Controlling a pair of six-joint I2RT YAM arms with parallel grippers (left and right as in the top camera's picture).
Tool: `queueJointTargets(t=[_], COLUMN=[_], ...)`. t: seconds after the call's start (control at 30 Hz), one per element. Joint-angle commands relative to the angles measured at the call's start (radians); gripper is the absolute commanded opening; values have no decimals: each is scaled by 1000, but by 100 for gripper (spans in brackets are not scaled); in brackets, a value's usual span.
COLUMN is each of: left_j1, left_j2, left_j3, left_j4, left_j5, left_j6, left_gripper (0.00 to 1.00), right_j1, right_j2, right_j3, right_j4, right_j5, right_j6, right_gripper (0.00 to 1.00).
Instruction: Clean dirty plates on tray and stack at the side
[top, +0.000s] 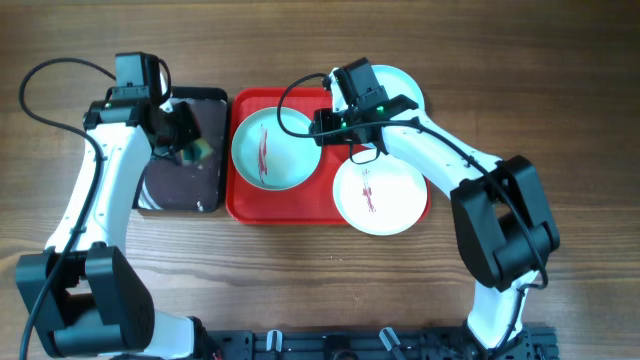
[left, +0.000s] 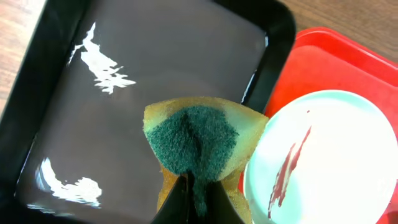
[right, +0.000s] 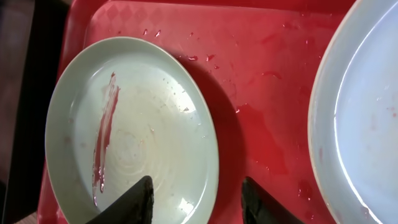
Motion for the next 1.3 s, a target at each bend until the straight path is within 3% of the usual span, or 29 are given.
queueJointTargets(t=[0.0, 0.2, 0.5, 0.67, 0.87, 1.27], left_j1=[2, 2, -23, -61, -123, -306], left_j2=[-11, -11, -11, -11, -2, 198], left_j3=[16, 16, 16, 16, 16, 16], left_j4=[31, 53, 57, 75, 116, 293], left_j5=[39, 47, 62, 62, 62, 58], left_j6=[39, 39, 39, 39, 39, 48], left_gripper=[4, 4, 4, 4, 4, 4], right_j1=[0, 0, 4, 4, 5, 0], right_j2=[62, 73, 124, 132, 132, 131], right_j3=[14, 14, 14, 14, 14, 15], right_j4=[2, 6, 54, 50, 15, -24], right_j5=[15, 15, 16, 15, 7, -61], right_j6=[11, 39, 104, 164, 164, 174], right_gripper=[43, 35, 34, 15, 4, 4])
